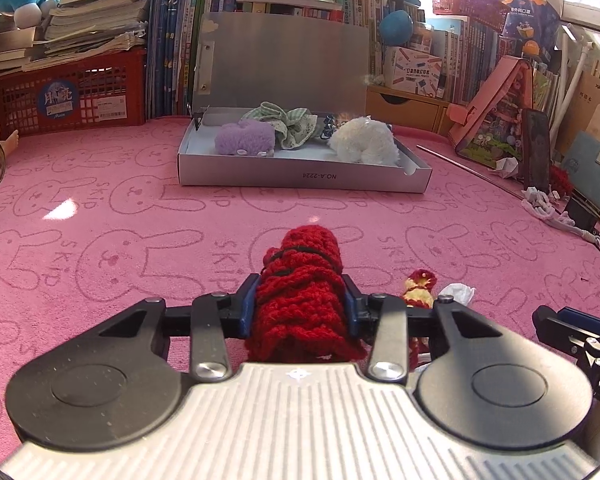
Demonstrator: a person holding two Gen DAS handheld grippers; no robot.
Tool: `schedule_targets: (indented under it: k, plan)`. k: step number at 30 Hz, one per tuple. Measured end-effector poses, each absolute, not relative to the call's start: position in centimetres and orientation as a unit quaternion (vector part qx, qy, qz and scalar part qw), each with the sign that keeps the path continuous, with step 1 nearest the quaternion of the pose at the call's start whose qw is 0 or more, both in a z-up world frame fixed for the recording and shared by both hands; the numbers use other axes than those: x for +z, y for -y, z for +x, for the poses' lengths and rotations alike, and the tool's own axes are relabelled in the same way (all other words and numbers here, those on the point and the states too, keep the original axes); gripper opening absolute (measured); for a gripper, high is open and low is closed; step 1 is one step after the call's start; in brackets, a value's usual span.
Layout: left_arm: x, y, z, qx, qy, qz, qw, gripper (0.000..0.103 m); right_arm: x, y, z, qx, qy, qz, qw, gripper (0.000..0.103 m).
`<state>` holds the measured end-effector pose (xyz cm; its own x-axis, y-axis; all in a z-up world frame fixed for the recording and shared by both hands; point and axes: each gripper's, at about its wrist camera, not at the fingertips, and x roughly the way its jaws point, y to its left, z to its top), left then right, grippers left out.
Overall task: Organize objects
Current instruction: 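Carry the red knitted toy with the left tool while the right tool carries the black cap toward the box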
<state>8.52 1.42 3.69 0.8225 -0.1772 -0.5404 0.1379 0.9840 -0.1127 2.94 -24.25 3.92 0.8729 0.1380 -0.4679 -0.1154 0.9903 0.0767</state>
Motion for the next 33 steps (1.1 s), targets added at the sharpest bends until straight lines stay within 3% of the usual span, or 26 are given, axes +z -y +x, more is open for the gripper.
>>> schedule_targets:
  k: [33]
  plan:
    - [7.6, -2.4, 16.1, -0.05, -0.287, -0.044, 0.956, 0.047, 9.7, 23.9, 14.9, 0.094, -0.245, 0.053, 0.963, 0.035]
